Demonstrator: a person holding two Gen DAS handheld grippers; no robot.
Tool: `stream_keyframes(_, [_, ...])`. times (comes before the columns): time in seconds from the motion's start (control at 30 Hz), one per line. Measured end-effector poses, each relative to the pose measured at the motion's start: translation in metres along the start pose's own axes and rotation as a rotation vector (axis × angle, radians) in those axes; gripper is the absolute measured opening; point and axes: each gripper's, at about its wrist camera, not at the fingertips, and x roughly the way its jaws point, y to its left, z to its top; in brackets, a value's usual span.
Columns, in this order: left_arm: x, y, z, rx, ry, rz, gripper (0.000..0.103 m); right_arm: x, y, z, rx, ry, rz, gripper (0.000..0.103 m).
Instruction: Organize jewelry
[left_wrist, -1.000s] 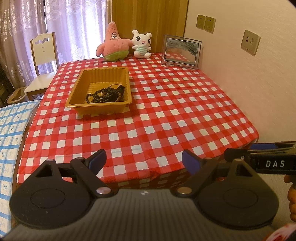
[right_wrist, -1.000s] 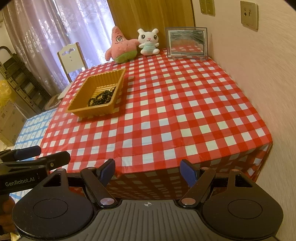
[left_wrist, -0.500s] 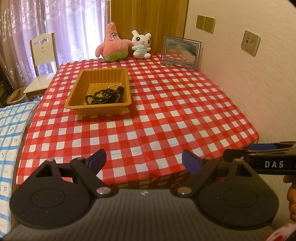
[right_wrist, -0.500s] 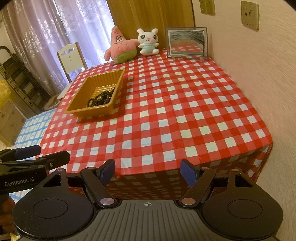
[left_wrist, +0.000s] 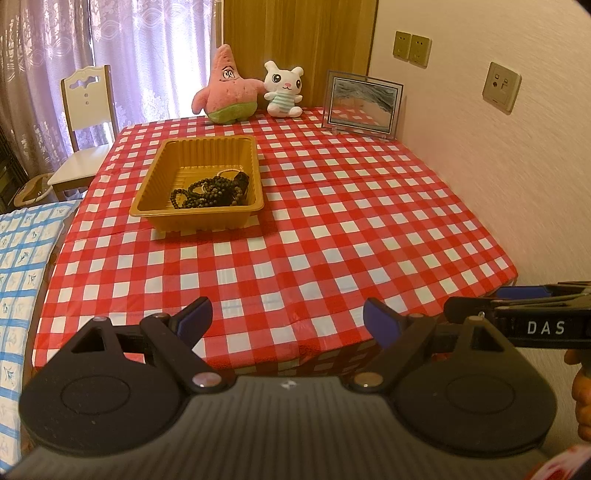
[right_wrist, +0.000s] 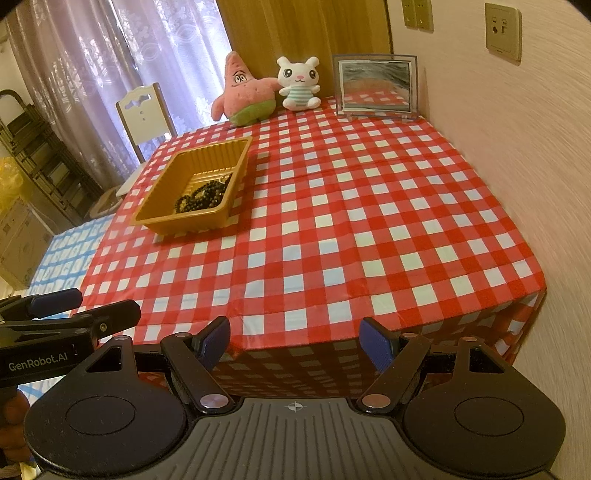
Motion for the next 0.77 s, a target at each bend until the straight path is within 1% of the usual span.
stream_keyframes(0.6, [-0.0006, 0.0013, -0.0006, 0.0, -0.003, -0.001, 0.088, 0.0011, 0.0031, 0.0004, -0.001, -0.001, 0.0, 0.077])
stream_keyframes(0.77, [0.0006, 0.0023, 0.0042, -0.001, -0.001, -0.003, 0.088, 0.0009, 0.0035, 0.0, -0.001, -0.001, -0.001, 0.077])
